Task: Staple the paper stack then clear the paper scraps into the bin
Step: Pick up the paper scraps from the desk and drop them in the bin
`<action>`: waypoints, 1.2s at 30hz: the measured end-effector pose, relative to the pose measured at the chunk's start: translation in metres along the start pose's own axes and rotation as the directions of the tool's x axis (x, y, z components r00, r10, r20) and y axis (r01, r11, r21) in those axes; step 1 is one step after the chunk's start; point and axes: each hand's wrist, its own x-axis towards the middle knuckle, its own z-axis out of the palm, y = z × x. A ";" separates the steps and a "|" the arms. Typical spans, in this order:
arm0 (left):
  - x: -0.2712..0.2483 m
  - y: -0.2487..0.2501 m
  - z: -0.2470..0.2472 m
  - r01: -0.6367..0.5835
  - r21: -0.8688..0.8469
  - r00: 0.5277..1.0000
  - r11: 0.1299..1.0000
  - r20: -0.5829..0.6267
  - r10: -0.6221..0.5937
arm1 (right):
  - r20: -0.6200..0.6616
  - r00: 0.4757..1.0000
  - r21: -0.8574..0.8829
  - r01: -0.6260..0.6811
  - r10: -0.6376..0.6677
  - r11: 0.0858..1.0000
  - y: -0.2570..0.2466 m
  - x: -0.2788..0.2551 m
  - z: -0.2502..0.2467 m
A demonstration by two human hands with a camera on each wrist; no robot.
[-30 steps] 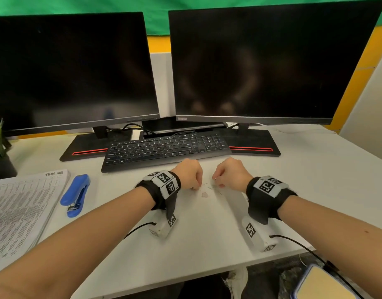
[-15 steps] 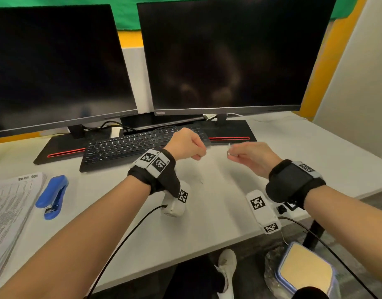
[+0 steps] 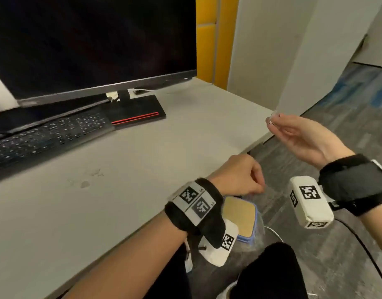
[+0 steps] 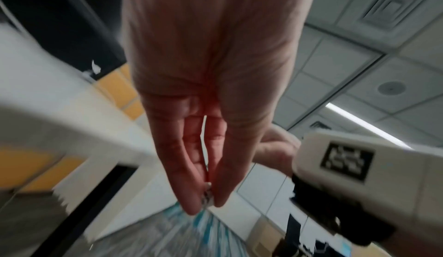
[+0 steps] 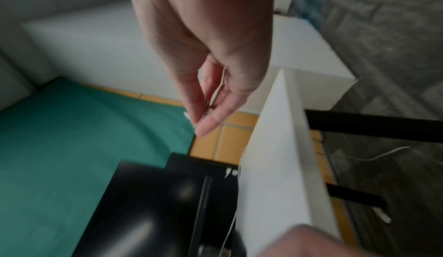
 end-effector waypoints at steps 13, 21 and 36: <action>0.152 -0.196 0.147 0.514 0.121 0.817 0.849 0.233 -0.527 | -0.478 0.763 0.045 -0.474 0.435 0.879 0.248 0.116 -0.164; 0.202 -0.307 0.212 0.672 0.095 0.741 0.734 -0.070 -0.668 | -0.485 0.678 -0.083 -0.665 0.553 0.742 0.375 0.165 -0.223; 0.238 -0.359 0.246 0.584 0.240 0.791 0.776 0.047 -0.610 | -0.579 0.651 -0.634 -0.738 0.490 0.232 0.430 0.188 -0.252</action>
